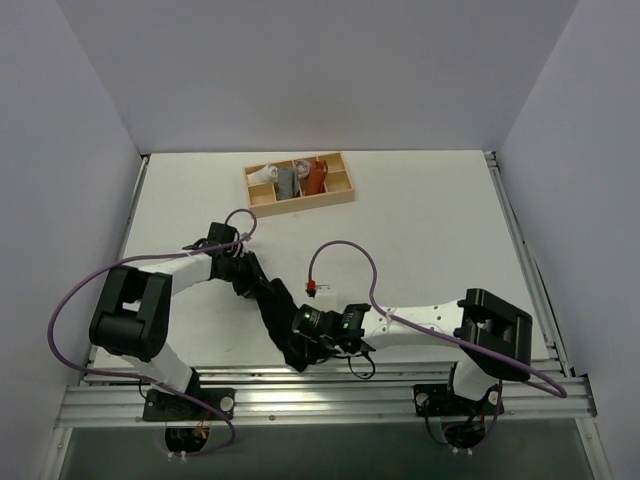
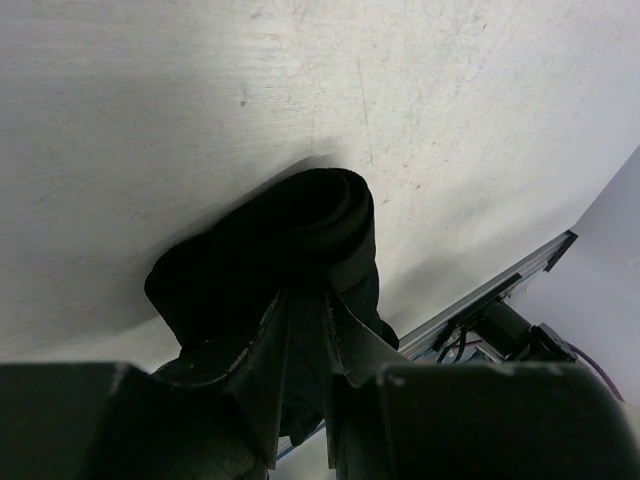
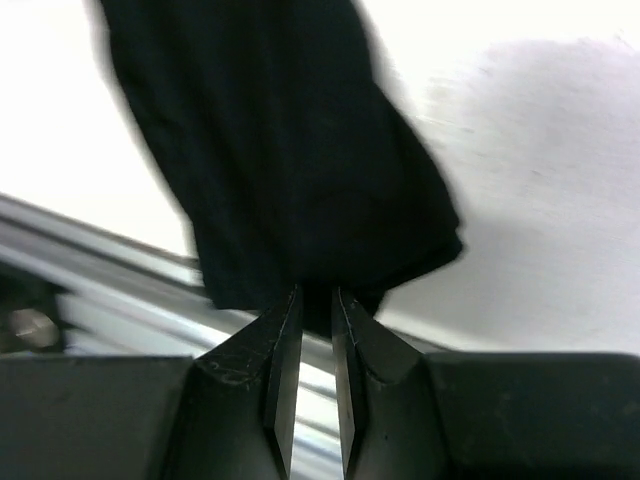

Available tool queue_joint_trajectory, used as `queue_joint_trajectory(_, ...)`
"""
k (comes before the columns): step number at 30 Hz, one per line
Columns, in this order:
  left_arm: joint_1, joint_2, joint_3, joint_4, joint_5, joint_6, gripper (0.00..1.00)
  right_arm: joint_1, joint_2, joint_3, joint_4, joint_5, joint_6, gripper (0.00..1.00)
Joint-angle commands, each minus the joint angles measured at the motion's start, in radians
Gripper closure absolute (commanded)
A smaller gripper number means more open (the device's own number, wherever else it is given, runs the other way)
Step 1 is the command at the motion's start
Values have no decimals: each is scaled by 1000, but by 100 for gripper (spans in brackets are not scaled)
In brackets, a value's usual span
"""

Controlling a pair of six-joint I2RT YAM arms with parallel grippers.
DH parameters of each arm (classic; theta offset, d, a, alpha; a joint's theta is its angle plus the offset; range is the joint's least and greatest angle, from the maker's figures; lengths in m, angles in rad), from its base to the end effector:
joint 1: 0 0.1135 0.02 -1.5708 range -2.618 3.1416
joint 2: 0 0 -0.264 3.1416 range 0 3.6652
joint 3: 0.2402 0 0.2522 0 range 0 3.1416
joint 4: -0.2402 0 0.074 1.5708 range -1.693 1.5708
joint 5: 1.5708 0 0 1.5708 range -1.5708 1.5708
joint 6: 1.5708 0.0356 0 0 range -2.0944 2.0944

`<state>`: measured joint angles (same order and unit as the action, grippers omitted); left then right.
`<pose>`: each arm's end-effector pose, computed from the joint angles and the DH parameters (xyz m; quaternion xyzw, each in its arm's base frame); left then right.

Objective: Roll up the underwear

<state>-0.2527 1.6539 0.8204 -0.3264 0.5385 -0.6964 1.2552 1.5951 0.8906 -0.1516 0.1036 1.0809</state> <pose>0.2789 -0.0909 0.1397 -0.1547 0.9325 -0.3215 0.0559 0.1039 0.3065 0.1819 -0.0634 0.9336 0.3024 0.1815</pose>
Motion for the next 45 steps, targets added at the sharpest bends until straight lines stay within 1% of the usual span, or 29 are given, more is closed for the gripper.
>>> queue_joint_trajectory(1, 9, -60, -13, -78, -107, -21, 72, -40, 40, -35, 10, 24, -16, 86)
queue_joint_trajectory(3, -19, -97, 22, -162, -182, -38, 72, -63, 98, 2, -9, 42, -59, 86)
queue_joint_trajectory(4, -31, -111, 45, -269, -222, -43, 72, -79, 117, 20, -61, 77, -81, 87)
queue_joint_trajectory(5, -51, -153, 71, -322, -312, -48, 72, -114, 141, 36, -78, 90, -131, 87)
queue_joint_trajectory(7, -51, -210, 134, -455, -376, -78, 73, -164, 147, 60, -104, 103, -191, 87)
queue_joint_trajectory(8, -48, -271, 150, -479, -399, -86, 72, -222, 146, 67, -114, 107, -250, 86)
queue_joint_trajectory(10, -40, -324, 197, -528, -442, -112, 69, -282, 144, 108, -137, 108, -321, 84)
queue_joint_trajectory(11, -40, -362, 209, -531, -442, -118, 67, -350, 161, 129, -149, 102, -361, 84)
queue_joint_trajectory(12, -33, -376, 221, -528, -437, -123, 65, -381, 175, 160, -167, 110, -437, 83)
queue_joint_trajectory(14, -31, -385, 261, -491, -440, -101, 62, -439, 216, 266, -206, 117, -530, 82)
queue_joint_trajectory(15, -22, -376, 275, -432, -428, -48, 60, -501, 235, 307, -233, 113, -614, 80)
queue_joint_trajectory(16, -14, -332, 305, -407, -416, -19, 60, -532, 270, 400, -253, 113, -646, 79)
queue_joint_trajectory(18, 7, -255, 354, -364, -358, 41, 57, -610, 304, 502, -310, 90, -709, 76)
queue_joint_trajectory(19, 15, -205, 384, -344, -323, 99, 57, -629, 334, 604, -334, 76, -758, 75)
queue_joint_trajectory(20, 16, -103, 448, -349, -312, 121, 57, -643, 344, 654, -365, 71, -771, 72)
queue_joint_trajectory(21, 16, -53, 477, -349, -286, 145, 57, -652, 354, 701, -396, 62, -779, 72)
queue_joint_trajectory(23, 15, 80, 529, -353, -259, 187, 57, -655, 362, 789, -492, 71, -748, 71)
queue_joint_trajectory(24, 16, 108, 531, -349, -241, 196, 58, -654, 353, 792, -511, 32, -725, 71)
queue_joint_trajectory(25, 18, 150, 527, -341, -226, 201, 58, -637, 307, 776, -494, 1, -707, 70)
queue_joint_trajectory(26, 20, 158, 499, -335, -204, 202, 58, -620, 280, 722, -470, -25, -667, 69)
queue_joint_trajectory(28, 18, 159, 453, -287, -175, 206, 58, -562, 212, 671, -401, -54, -629, 68)
queue_joint_trajectory(32, 16, 149, 362, -286, -186, 209, 58, -496, 157, 598, -347, -65, -518, 67)
queue_joint_trajectory(36, -5, 84, 258, -292, -173, 177, 59, -456, 131, 561, -338, -50, -498, 67)
queue_joint_trajectory(38, -31, 8, 174, -280, -158, 141, 60, -442, 103, 538, -338, -44, -495, 67)
queue_joint_trajectory(39, -52, -15, 143, -252, -146, 94, 60, -429, 89, 525, -326, -45, -493, 67)
queue_joint_trajectory(40, -103, -57, 91, -243, -123, 69, 60, -421, 62, 499, -321, -39, -501, 66)
queue_joint_trajectory(42, -137, -101, 50, -235, -115, 22, 60, -399, 36, 472, -298, -35, -522, 62)
queue_joint_trajectory(43, -140, -164, 31, -238, -123, -24, 60, -380, 17, 458, -290, -35, -551, 61)
queue_joint_trajectory(45, -114, -230, 2, -252, -150, -54, 57, -355, 8, 426, -261, -51, -582, 59)
